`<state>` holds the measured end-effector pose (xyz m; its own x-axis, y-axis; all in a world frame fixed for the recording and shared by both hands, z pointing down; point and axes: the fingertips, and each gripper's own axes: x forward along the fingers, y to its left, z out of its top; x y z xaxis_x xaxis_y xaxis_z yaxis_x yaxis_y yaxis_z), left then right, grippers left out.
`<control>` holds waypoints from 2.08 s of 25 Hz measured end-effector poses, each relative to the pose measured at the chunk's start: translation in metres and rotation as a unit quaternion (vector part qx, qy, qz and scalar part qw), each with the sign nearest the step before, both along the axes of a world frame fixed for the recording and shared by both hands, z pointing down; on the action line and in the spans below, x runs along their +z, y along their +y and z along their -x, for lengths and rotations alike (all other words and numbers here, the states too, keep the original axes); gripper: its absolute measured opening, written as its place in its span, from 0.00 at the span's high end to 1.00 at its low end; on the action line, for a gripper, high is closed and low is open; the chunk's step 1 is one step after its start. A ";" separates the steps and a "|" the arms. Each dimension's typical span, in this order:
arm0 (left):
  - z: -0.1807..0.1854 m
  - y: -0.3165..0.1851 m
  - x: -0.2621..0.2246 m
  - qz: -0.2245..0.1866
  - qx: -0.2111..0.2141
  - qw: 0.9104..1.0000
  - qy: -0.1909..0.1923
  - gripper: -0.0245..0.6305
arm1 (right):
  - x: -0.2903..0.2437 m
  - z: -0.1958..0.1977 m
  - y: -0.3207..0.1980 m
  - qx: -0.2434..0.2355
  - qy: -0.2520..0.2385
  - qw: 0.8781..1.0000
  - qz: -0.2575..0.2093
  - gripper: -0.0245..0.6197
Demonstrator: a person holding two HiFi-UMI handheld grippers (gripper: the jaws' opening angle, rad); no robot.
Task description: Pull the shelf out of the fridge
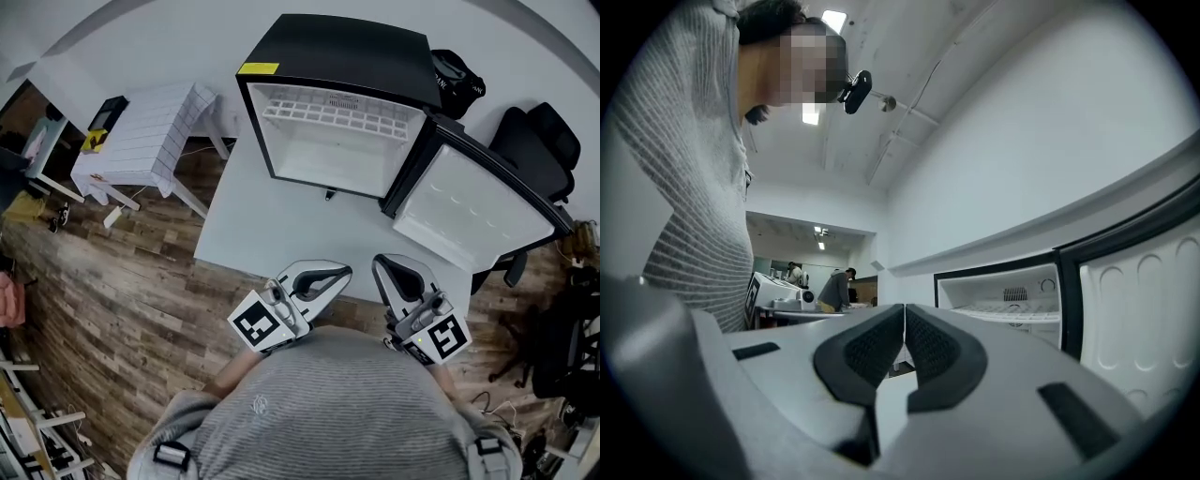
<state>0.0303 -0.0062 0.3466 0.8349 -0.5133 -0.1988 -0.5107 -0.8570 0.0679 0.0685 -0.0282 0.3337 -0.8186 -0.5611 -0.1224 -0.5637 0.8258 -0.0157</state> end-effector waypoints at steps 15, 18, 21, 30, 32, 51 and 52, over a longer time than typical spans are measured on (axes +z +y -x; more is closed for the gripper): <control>0.066 -0.069 0.002 -0.004 0.048 0.999 0.000 0.95 | 0.004 0.065 -0.064 0.056 0.014 0.998 0.003 0.94; 0.078 -0.078 0.006 -0.006 0.054 0.999 -0.005 0.95 | 0.008 0.077 -0.072 0.069 0.017 0.997 0.001 0.94; 0.090 -0.091 0.011 -0.008 0.060 0.998 -0.016 0.95 | 0.014 0.087 -0.084 0.085 0.025 0.996 0.000 0.94; 0.105 -0.121 0.035 0.012 0.083 0.996 -0.036 0.95 | 0.023 0.095 -0.110 0.132 0.043 0.990 -0.005 0.94; 0.103 -0.127 0.034 0.010 0.082 0.996 -0.033 0.95 | 0.025 0.090 -0.114 0.140 0.043 0.989 -0.002 0.94; 0.091 -0.181 0.041 0.083 0.013 0.996 0.012 0.94 | 0.030 0.065 -0.142 0.130 0.058 0.990 0.007 0.94; 0.090 -0.185 0.042 0.096 0.012 0.995 0.024 0.93 | 0.030 0.065 -0.142 0.131 0.058 0.990 0.007 0.94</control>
